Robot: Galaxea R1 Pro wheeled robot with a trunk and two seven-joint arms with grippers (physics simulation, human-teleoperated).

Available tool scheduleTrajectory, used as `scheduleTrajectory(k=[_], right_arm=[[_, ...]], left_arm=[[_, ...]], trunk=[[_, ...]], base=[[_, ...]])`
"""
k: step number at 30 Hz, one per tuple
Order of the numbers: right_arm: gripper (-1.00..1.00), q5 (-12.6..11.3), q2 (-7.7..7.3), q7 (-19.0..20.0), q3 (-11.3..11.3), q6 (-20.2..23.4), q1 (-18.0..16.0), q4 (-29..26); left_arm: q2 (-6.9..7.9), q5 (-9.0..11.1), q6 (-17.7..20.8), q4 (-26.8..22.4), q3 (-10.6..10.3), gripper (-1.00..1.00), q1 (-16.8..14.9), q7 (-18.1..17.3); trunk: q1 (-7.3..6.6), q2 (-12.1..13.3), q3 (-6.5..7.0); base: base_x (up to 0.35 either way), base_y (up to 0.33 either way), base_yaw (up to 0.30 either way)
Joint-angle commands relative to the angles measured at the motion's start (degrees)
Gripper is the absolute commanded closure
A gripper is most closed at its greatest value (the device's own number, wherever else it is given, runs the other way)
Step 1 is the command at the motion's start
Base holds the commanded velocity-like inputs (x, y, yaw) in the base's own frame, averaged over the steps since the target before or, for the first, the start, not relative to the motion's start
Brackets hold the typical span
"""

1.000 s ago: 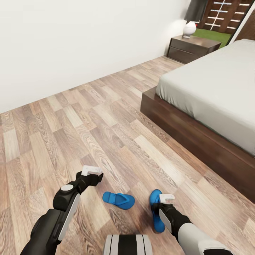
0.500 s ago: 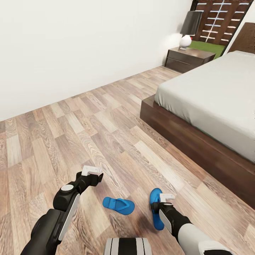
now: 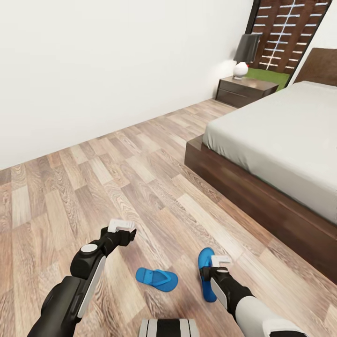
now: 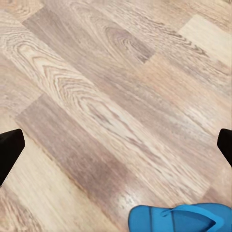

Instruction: In the bedroom, move the book from the bed onto either nightstand, and place the two sandals side by side next to the bed.

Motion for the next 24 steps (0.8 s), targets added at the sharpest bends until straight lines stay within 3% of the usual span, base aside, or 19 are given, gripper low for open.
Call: scheduleTrajectory(k=[1, 24], right_arm=[[1.0, 0.0, 0.02, -0.2, 0.0, 0.3, 0.0, -0.1], [1.0, 0.0, -0.09, -0.2, 0.0, 0.0, 0.1, -0.3]], left_arm=[[0.02, -0.2, 0.3, -0.1, 0.0, -1.0, 0.0, -0.2], [0.08, -0.3, 0.3, 0.0, -0.1, -1.0, -0.1, -0.2]], trunk=[[-0.03, 0.0, 0.19], [-0.63, 0.3, 5.28]], base=[[0.0, 0.0, 0.0], [0.0, 0.0, 0.0]])
